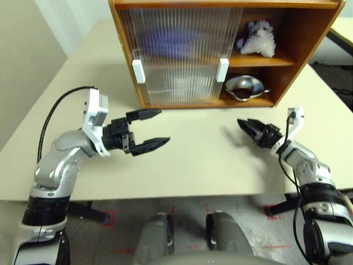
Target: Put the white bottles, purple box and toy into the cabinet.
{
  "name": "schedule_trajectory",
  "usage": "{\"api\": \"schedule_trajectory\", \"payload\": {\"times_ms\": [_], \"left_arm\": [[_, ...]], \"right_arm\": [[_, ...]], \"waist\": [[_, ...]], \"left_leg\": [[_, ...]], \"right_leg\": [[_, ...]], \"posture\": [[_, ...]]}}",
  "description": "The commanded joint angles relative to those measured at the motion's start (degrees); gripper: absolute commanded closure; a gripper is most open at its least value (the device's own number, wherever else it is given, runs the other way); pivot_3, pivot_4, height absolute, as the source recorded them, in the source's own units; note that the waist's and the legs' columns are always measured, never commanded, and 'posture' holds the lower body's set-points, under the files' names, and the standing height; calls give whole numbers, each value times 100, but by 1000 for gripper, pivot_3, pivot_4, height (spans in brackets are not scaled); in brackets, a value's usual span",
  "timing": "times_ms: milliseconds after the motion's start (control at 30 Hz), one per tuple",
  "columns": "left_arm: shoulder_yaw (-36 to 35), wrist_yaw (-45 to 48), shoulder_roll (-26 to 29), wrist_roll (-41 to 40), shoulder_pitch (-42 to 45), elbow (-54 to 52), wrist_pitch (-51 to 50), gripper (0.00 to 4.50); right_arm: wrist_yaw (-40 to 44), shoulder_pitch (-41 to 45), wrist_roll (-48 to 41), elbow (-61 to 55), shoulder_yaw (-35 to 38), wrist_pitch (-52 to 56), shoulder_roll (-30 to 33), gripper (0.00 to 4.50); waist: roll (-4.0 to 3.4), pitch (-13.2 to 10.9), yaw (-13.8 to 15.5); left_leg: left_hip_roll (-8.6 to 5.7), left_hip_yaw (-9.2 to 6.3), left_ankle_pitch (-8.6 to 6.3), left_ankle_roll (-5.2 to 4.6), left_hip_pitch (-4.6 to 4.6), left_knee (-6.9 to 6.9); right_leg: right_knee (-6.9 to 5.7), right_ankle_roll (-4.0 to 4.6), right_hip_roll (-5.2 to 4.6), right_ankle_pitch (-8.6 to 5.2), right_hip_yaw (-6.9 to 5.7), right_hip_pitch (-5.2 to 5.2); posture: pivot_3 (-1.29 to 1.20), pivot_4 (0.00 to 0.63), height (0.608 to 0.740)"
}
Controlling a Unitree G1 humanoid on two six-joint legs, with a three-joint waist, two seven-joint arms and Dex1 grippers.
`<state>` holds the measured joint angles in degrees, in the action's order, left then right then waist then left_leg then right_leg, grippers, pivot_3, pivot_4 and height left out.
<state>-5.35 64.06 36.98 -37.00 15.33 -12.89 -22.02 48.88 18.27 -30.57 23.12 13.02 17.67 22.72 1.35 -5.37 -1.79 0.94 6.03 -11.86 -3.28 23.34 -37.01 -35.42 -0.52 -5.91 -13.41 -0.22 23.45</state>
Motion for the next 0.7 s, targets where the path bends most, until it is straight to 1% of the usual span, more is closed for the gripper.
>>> {"api": "schedule_trajectory", "payload": {"times_ms": [33,100,200,300,333,367,400,500,533,567,700], "left_arm": [[-33,-75,59,-85,4,-204,-125,0],[-50,-107,63,-93,-19,-252,-163,0],[-57,-172,58,-110,-43,-317,-210,0],[-48,-191,51,-105,-31,-296,-198,0],[-53,-190,50,-101,-25,-279,-182,0],[-58,-178,53,-86,-21,-249,-151,0],[-64,-162,58,-72,-20,-222,-122,0],[-98,-113,80,-56,-39,-159,-51,0],[-108,-100,86,-53,-48,-143,-30,0],[-111,-93,87,-44,-56,-125,-6,0],[-94,-90,72,-19,-75,-109,44,0]], "right_arm": [[324,-248,10,-673,-225,153,145,25],[477,-313,-155,-1102,-384,477,170,25],[542,-122,-281,-1523,-580,750,73,575],[321,330,-268,-1530,-616,727,-161,1629],[221,505,-247,-1503,-612,716,-242,2060],[114,692,-190,-1434,-618,677,-315,2372],[35,840,-135,-1367,-627,646,-369,2814],[-154,1194,-3,-1169,-626,486,-519,3949],[-203,1285,8,-1110,-601,431,-571,4261],[-260,1375,19,-1025,-560,354,-627,4459],[-441,1654,24,-772,-455,97,-795,4459]], "waist": [[1,-1,5],[4,-2,-2],[11,-6,1],[12,-7,8],[12,-7,20],[12,-7,33],[13,-6,54],[20,-1,139],[24,1,164],[25,1,192],[27,3,270]], "left_leg": [[0,0,0,0,0,1],[1,1,0,0,-2,-1],[2,1,0,0,-3,-1],[2,1,0,0,-4,-1],[2,1,0,0,-5,-1],[2,1,0,1,-5,-1],[2,2,0,1,-4,-1],[2,2,-1,2,-3,2],[2,2,-1,4,-1,3],[2,0,-1,4,2,4],[-1,3,-5,10,12,6]], "right_leg": [[0,0,0,0,0,0],[0,-1,2,1,1,0],[-1,-2,2,1,3,0],[-1,-3,2,3,3,-1],[-1,-3,2,4,2,-1],[-1,-2,2,5,2,0],[-2,-2,2,6,1,1],[-2,2,2,6,-1,5],[-3,8,1,10,-2,7],[-3,13,-1,14,-8,8],[-1,5,-4,20,-9,16]], "posture": [[69,56,740],[72,60,740],[72,60,740],[85,49,740],[85,49,740],[91,43,740],[91,43,740],[98,34,740],[98,34,740],[98,33,740],[97,27,740]]}}
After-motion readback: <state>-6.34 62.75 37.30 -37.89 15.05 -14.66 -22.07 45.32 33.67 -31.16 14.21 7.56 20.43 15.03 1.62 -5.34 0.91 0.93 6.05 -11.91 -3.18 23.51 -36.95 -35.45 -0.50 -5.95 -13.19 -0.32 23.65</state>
